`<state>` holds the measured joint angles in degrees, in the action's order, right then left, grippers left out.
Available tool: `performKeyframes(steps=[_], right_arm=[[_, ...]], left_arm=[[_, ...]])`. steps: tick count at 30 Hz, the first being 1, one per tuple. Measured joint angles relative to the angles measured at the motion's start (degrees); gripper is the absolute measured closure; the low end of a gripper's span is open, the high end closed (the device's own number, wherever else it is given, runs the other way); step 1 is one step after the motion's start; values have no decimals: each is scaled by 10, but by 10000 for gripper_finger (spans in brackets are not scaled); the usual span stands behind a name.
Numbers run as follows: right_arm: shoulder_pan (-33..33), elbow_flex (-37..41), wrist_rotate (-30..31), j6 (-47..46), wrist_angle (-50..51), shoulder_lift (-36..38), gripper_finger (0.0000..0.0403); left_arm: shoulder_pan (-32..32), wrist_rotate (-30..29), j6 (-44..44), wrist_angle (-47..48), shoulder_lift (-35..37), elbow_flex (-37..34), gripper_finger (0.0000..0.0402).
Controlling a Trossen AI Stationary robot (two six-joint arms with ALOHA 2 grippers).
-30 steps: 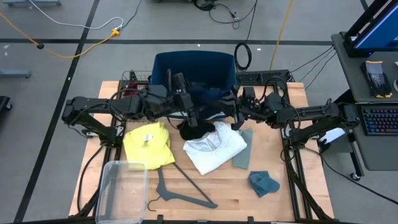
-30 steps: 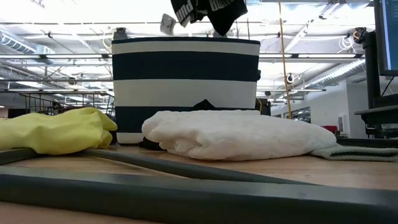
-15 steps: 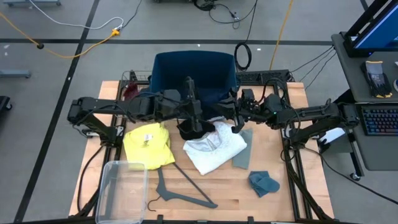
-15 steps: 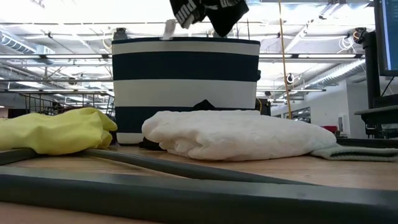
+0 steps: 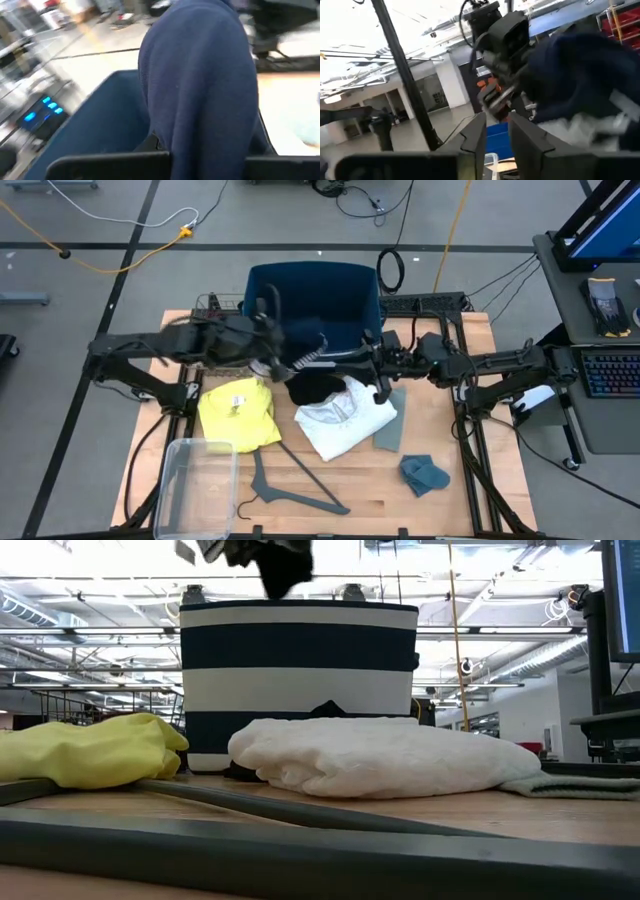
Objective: Pick & Place Cloths
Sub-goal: Put the blue shorts into the brown wire basket
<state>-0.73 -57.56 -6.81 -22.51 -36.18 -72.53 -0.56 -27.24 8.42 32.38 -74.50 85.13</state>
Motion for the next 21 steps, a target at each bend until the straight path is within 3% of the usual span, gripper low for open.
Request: performKeyframes(steps=[12,18,21], right_arm=[[0,0,-61,-1,24,0,295],[1,0,-89,67,50,10,313],[1,0,-81,111,119,33,328]], left_arm=[[3,-276,-124,120,117,0,397],[54,-313,-224,231,137,0,397],[94,-313,-309,311,138,0,397]])
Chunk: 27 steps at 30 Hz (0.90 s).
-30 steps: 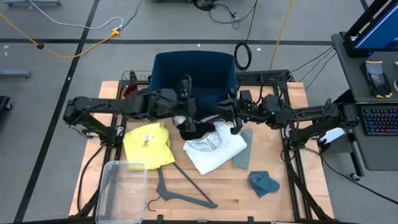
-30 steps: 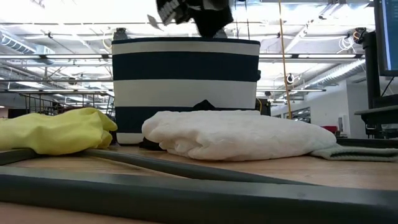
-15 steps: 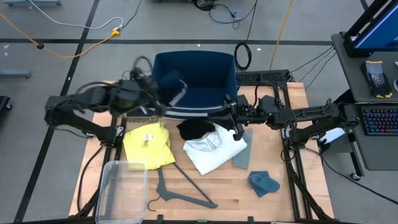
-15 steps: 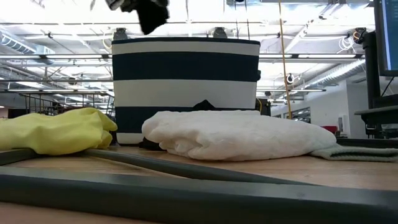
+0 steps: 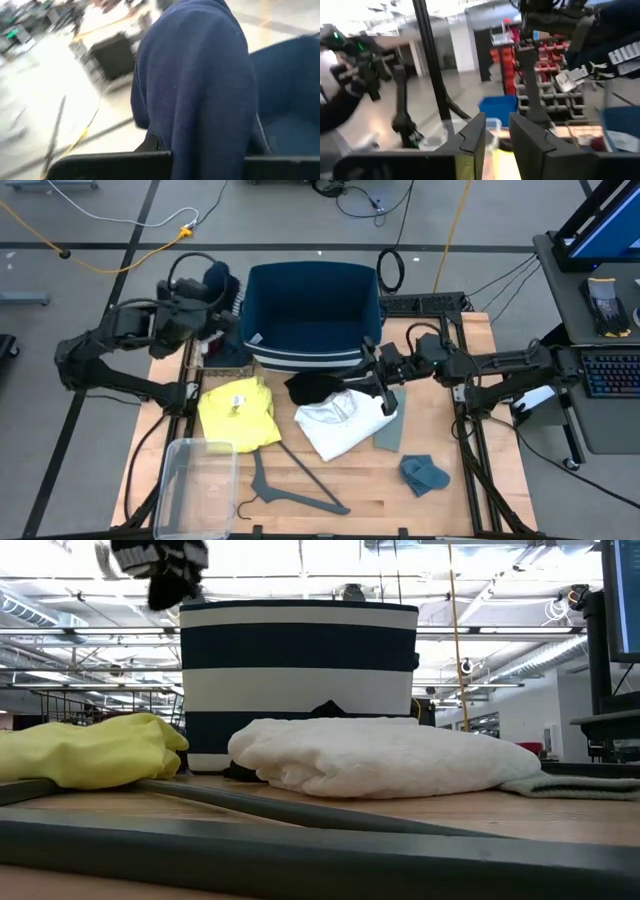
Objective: Pick & Place Cloths
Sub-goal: Put the blue shorts into the brown wire basket
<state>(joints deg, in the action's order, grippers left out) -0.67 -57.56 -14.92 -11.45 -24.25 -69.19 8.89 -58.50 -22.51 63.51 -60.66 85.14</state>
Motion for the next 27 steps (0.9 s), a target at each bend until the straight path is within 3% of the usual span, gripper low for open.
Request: performKeyframes(steps=[7,15,20,27], right_arm=[[0,0,16,53,142,60,395],[0,0,18,72,203,115,401],[0,0,31,78,235,139,402],[0,0,31,78,244,147,402]], left_arm=[[105,72,-95,103,0,-16,397],[216,142,-112,91,-1,-100,397],[272,195,-116,37,-1,-173,397],[331,246,-90,-124,-1,-272,397]])
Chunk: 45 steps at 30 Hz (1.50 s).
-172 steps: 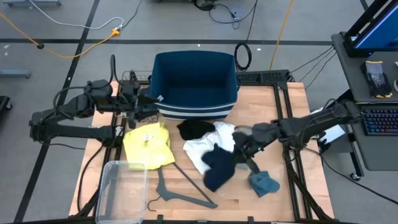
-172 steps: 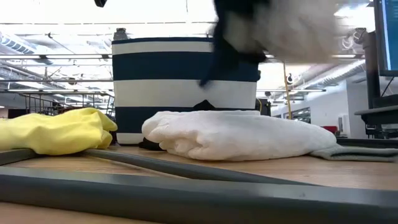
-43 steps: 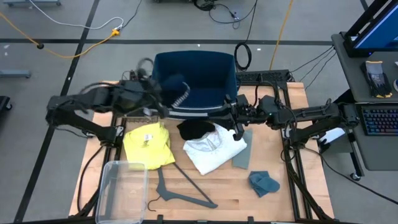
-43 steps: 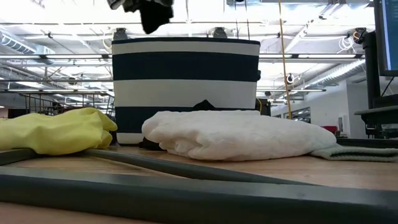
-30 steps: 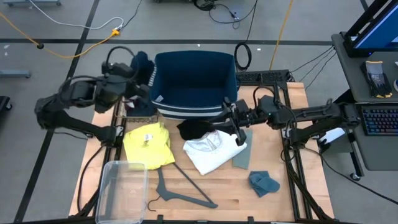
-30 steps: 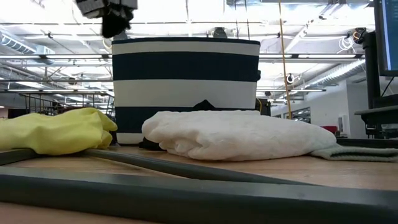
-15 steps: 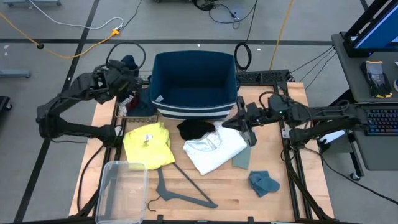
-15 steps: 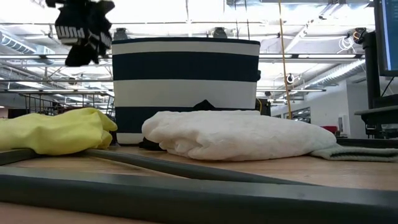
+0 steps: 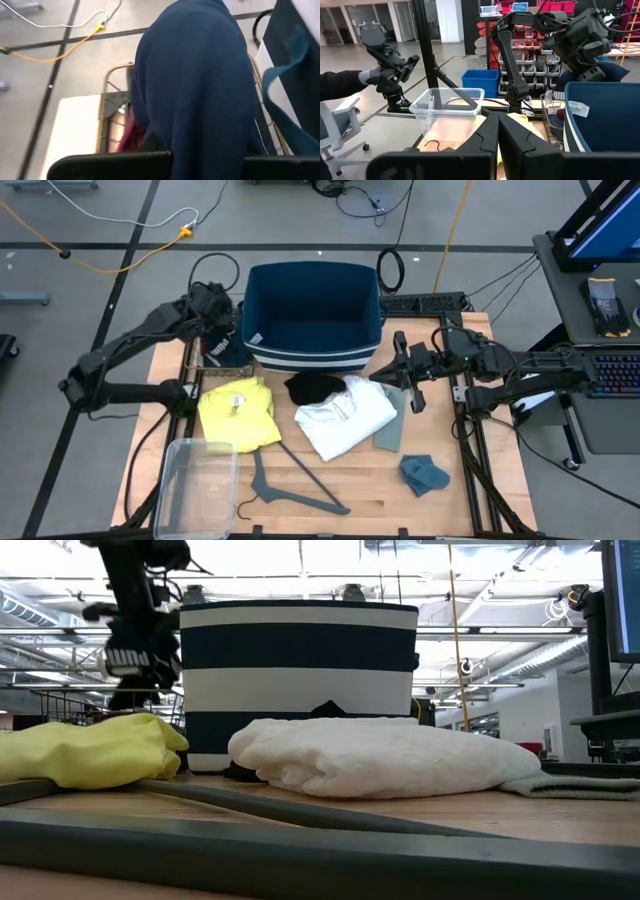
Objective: Pick & Place Cloths
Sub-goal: Put the blue shorts into the brown wire basket
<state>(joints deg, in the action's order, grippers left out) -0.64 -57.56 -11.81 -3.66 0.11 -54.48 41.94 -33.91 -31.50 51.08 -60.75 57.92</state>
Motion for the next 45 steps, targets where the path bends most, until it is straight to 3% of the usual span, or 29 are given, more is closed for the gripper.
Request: performKeyframes(steps=[13,23,36,45], right_arm=[[0,0,0,-1,17,0,402],[0,0,0,-1,17,0,403],[0,0,0,-1,17,0,403],[0,0,0,-1,16,0,403]], left_arm=[[84,136,-6,-148,0,-127,397],[94,181,-7,-184,0,-167,387],[94,187,-16,-160,3,-157,249],[94,189,14,-77,36,-58,184]])
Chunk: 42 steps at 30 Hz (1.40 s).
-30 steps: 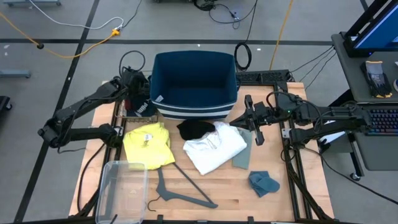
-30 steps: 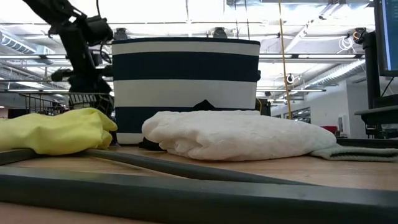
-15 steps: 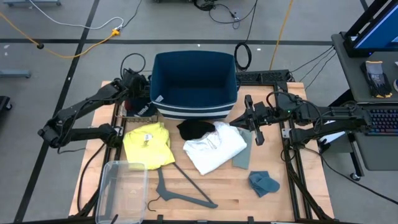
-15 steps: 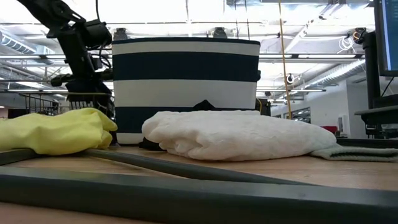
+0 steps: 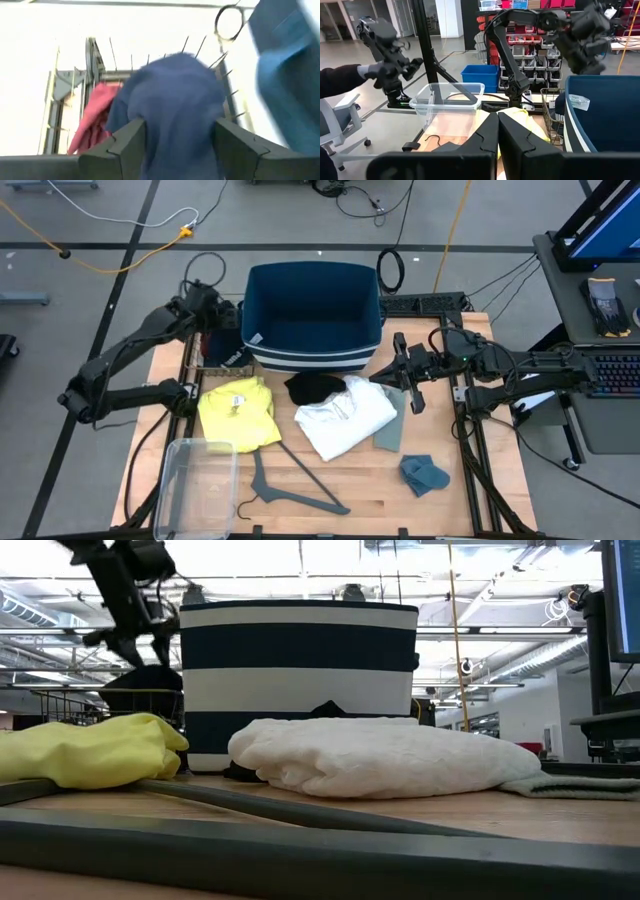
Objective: Pick & Place Cloths
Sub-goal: Put the blue shorts into the brown wire basket
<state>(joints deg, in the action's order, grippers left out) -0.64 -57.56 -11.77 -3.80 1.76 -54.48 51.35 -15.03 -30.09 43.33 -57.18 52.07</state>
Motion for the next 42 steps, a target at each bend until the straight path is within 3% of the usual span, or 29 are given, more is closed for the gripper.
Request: performKeyframes(steps=[5,10,16,27,34,38,42], right_arm=[[0,0,0,0,0,0,403],[0,0,0,0,0,0,403],[0,0,0,0,0,0,403],[0,0,0,-3,1,0,403],[0,0,0,-7,2,0,403],[0,0,0,-7,2,0,403],[0,0,0,-7,2,0,403]], left_arm=[[-4,-1,0,0,21,40,187],[-15,2,7,0,20,46,214],[-20,61,-4,0,-10,21,274],[5,56,-15,0,-42,-47,393],[33,42,-18,3,-43,-82,377],[40,-7,-48,32,-43,-89,368],[50,-1,-42,41,-43,-89,354]])
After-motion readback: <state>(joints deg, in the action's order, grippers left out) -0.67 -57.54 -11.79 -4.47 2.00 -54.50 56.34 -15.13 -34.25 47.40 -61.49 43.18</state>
